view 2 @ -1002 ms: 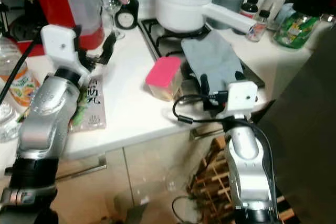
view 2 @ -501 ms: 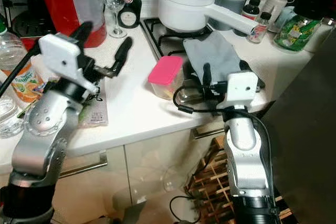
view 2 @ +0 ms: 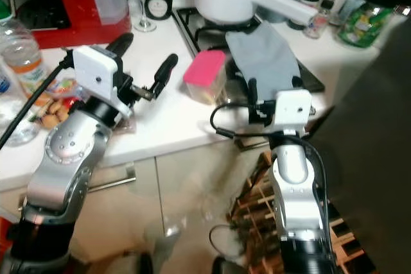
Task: Restocking fridge
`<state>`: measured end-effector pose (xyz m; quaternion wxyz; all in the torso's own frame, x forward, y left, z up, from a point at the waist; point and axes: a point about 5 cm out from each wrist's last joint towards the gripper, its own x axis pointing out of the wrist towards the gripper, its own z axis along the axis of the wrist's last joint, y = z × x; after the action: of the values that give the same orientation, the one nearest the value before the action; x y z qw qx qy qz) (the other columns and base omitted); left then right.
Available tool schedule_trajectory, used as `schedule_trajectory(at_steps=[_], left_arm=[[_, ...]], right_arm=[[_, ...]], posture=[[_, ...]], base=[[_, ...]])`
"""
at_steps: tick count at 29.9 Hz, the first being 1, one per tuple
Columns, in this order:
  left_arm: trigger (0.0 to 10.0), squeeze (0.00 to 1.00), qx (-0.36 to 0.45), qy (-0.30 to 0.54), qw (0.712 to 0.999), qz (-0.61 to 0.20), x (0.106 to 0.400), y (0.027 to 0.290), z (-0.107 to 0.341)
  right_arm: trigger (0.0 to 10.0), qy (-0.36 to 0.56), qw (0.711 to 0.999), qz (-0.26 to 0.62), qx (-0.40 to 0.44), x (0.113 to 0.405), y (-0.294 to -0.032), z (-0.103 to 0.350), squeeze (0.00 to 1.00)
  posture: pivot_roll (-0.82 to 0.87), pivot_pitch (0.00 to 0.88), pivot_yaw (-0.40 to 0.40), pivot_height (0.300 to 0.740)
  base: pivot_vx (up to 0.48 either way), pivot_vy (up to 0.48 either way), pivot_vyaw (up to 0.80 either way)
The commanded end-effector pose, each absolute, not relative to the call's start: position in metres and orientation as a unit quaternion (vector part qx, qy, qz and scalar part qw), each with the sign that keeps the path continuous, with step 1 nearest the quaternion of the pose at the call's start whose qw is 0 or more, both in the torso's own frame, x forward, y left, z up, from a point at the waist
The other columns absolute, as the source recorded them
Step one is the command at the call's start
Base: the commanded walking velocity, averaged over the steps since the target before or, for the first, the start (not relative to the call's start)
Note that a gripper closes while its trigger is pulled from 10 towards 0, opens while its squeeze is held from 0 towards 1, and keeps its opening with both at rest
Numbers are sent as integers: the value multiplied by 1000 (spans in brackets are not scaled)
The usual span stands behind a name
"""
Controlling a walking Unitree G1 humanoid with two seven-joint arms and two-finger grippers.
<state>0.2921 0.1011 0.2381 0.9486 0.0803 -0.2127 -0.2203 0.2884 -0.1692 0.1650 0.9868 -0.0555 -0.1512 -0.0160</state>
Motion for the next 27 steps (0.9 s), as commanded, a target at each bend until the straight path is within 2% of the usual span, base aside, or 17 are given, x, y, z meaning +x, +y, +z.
schedule_trajectory(at_steps=[1, 7, 16, 20, 27], left_arm=[[10000, 0, 79, -229, 946, -218, 292, 99, 244], [10000, 0, 76, -217, 948, -222, 298, 94, 238], [10000, 0, 63, -195, 954, -217, 305, 92, 229], [10000, 0, 27, -139, 971, -195, 320, 87, 210], [10000, 0, 6, -97, 986, -139, 346, 84, 194]], right_arm=[[10000, -165, 984, -16, -63, 291, -170, 172, 0], [10000, -157, 985, -16, -65, 292, -169, 169, 0], [10000, -151, 986, -17, -68, 292, -170, 167, 0], [10000, -157, 985, -15, -68, 290, -169, 168, 0], [10000, -159, 985, -12, -71, 289, -169, 169, 0]], posture=[[-5, 0, -33, 740], [-7, 0, -35, 740], [-14, 0, -32, 740], [-19, 0, -35, 740], [-45, 0, -39, 740]], base=[[0, 0, 0], [0, 0, 0], [0, 0, -800], [0, 0, 0], [0, 0, 0]])
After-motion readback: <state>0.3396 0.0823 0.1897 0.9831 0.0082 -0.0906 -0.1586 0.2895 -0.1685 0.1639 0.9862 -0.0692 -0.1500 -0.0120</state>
